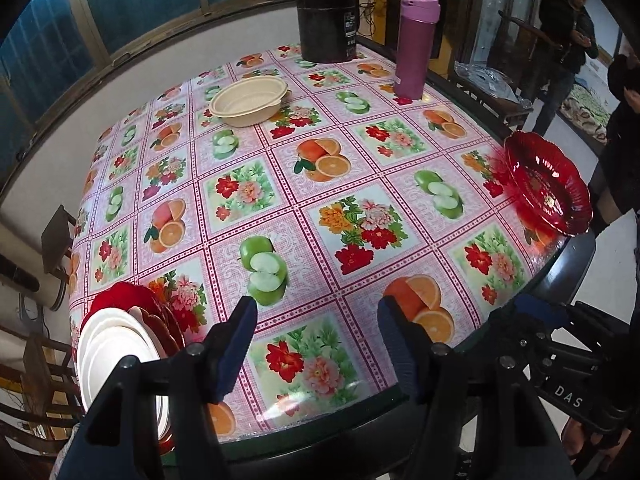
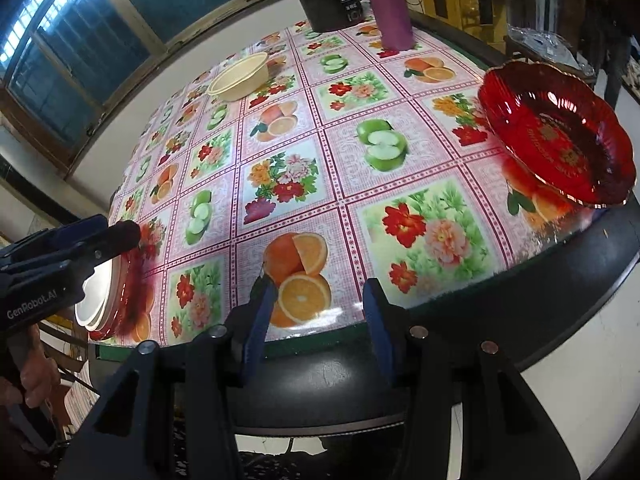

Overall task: Organize plates and bowls
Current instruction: 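Move the left tool toward the beige paper bowl on the table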

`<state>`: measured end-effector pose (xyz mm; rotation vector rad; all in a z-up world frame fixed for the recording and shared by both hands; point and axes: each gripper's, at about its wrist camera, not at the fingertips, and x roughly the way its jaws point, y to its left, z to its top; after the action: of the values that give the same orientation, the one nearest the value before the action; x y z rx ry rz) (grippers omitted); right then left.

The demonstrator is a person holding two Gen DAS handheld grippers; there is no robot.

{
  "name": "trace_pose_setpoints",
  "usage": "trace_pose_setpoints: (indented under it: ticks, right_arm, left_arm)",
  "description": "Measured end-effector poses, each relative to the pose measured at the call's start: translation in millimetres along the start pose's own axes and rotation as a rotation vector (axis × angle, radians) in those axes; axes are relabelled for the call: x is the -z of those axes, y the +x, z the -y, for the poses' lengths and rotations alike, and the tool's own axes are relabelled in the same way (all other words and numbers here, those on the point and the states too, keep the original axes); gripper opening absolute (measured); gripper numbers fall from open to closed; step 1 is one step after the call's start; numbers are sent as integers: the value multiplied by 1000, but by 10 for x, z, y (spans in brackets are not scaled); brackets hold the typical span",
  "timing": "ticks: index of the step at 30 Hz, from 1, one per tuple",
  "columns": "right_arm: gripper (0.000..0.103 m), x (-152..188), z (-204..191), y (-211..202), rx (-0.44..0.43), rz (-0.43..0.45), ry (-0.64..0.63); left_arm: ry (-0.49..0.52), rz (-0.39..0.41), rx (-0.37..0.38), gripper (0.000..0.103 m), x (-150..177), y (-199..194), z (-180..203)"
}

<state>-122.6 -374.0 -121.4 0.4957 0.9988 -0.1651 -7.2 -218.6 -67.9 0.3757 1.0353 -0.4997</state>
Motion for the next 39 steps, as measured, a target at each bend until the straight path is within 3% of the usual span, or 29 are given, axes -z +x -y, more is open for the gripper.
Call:
trace_pose_setpoints:
  ticks: [6,10,21,25,28,32,39]
  right_arm:
    - [48,-222,21,-26,13,-3,3]
    - [48,-566,-33,-37,24,3,-22]
    - [48,-2141,-503,162,-60,25,-89]
    - [48,-2705,-698,458,-62,31,-125]
    - [48,-3019,-798,896,-78,-12,-133]
    - [48,-3257,-802,1438,-95,-74,-97]
    - [48,-3533,-874,2205,-96,-148,-97]
  left_arm:
    - [-79,-39,9,66,-152,129,-134]
    - [-199,-79,19,66,-379,270,-395]
    - [-510,-82,-134,66,-1480,572,-1472]
    - [-573,-97,-219,77,-1832,773,-1772]
    - [-603,-152,-254,77,-1915,1046,-1886]
    - [-648,-233,-249,77,-2025,1459,-2007]
    - [-650,-261,-261,77,-2308,1990,-2077]
